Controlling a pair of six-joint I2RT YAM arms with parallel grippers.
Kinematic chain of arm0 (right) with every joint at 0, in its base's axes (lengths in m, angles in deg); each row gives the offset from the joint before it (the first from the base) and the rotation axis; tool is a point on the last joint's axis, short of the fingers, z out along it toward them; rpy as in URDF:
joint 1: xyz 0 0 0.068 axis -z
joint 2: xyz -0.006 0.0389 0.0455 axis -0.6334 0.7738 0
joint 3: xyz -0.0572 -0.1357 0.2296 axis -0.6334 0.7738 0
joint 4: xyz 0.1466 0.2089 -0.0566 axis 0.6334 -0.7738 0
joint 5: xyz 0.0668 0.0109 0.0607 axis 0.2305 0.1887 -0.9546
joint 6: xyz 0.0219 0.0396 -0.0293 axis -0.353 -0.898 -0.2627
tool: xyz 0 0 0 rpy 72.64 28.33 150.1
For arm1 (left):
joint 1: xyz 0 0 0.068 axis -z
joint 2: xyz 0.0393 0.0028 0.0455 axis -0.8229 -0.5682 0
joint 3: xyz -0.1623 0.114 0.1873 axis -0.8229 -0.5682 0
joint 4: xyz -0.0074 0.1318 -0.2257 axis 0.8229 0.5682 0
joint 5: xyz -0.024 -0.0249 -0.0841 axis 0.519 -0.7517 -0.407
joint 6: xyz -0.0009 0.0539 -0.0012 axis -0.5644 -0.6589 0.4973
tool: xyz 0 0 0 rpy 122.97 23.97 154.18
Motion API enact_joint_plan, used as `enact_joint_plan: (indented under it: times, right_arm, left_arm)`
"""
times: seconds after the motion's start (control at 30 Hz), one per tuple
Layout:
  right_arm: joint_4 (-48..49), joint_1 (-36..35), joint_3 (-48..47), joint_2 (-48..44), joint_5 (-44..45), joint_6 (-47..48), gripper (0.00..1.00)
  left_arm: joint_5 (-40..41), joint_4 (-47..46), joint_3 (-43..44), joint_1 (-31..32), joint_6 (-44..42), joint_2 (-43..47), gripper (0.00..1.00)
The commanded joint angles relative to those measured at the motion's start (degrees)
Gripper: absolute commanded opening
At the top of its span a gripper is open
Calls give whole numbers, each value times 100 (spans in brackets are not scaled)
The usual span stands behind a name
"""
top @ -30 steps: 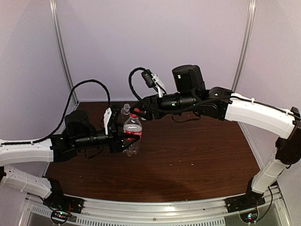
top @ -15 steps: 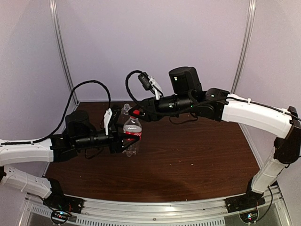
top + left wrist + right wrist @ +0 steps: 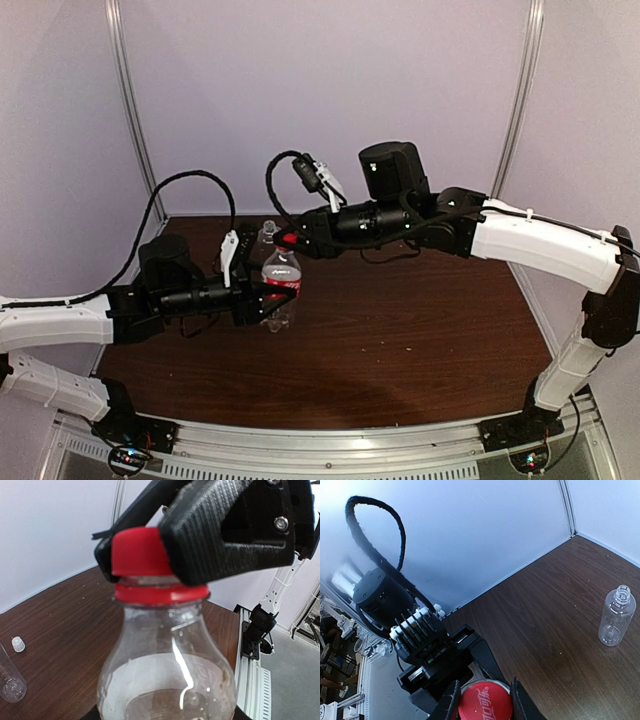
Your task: Unscrew the bottle caps
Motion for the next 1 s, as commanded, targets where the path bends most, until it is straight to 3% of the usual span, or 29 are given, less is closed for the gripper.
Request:
enact_joint_plan:
  times: [0.0, 0.2, 0.4, 0.5, 0.77, 0.87, 0.97]
  right_arm:
    - [166, 12, -9, -45, -263, 489, 12]
    - [100, 128, 12, -20, -1682, 1508, 12]
    - [-199, 243, 14, 62, -3579, 2714, 18]
    - [-331, 342, -60, 186, -4284, 2944, 20]
    - [-336, 386, 0, 130, -4176, 2889, 21]
    - [-243, 386, 53, 68, -3773, 2680, 27]
    - [-204, 386, 118, 3, -3128, 2458, 40]
  left_arm:
    - [-203, -303, 32, 9, -146, 191, 30]
    - [-1261, -614, -106, 8, -207, 362, 30]
    - [-2937, -1387, -294, 7, 102, 402, 31]
    - [-3277, -1637, -319, 8, 288, 367, 31]
    - [-3180, -1641, -327, 9, 255, 372, 31]
    - [-3064, -1590, -315, 9, 215, 351, 31]
    - [-2853, -1469, -315, 8, 138, 370, 31]
